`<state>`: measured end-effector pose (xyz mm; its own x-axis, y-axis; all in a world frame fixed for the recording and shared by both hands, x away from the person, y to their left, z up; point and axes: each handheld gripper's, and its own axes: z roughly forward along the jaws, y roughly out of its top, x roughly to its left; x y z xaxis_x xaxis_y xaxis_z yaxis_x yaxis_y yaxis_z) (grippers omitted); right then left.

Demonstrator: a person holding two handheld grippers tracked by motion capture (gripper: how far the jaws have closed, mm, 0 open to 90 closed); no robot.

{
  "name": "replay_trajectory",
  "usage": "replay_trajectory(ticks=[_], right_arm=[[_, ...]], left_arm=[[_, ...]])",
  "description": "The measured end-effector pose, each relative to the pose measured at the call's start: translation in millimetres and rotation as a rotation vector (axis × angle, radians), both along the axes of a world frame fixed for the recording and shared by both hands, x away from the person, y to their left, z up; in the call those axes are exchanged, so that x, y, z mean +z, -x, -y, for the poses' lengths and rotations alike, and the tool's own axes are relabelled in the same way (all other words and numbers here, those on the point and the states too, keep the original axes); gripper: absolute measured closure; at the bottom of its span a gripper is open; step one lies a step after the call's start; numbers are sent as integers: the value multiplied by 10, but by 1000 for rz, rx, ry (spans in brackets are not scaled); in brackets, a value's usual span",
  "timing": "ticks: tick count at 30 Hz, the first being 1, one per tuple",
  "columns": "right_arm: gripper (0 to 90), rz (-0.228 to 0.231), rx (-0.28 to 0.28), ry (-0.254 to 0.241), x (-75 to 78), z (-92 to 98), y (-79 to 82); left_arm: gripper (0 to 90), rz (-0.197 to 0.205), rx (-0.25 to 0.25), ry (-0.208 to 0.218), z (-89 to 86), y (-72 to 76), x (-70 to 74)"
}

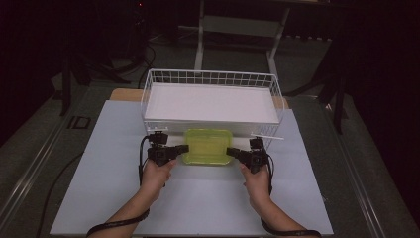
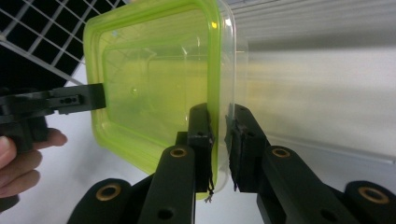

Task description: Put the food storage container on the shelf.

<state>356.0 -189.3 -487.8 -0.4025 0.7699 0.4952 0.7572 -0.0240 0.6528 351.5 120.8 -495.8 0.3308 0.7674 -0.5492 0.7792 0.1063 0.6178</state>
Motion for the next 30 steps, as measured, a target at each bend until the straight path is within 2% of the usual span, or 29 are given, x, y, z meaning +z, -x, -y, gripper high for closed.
replay_trajectory(ticks=[7, 12, 17, 19, 23, 26, 27, 29, 30], right_arm=[[802, 12, -18, 16, -61, -28, -76], [801, 0, -29, 16, -106, -21, -126], [798, -24, -38, -13, -147, 16, -173], [790, -38, -44, -27, -167, 31, -188], [752, 1, -52, 5, -178, 8, -190], [735, 57, -62, 80, -152, -36, -192], [732, 71, -65, 88, -153, -39, -200], [727, 69, -71, 86, -153, -42, -212], [715, 89, -65, 87, -167, -38, -229]], left_arm=[[799, 3, 17, 7, 4, -79, -102], [798, 3, 21, 17, 14, -130, -140], [798, 4, 11, 15, 21, -166, -132], [788, 21, 17, 10, 51, -169, -131], [749, 51, 25, 4, 81, -183, -162], [723, 53, 28, 8, 83, -197, -196], [716, 58, 30, 5, 83, -198, -200], [698, 72, 36, -14, 96, -202, -197], [676, 81, 35, -23, 100, -204, -195]])
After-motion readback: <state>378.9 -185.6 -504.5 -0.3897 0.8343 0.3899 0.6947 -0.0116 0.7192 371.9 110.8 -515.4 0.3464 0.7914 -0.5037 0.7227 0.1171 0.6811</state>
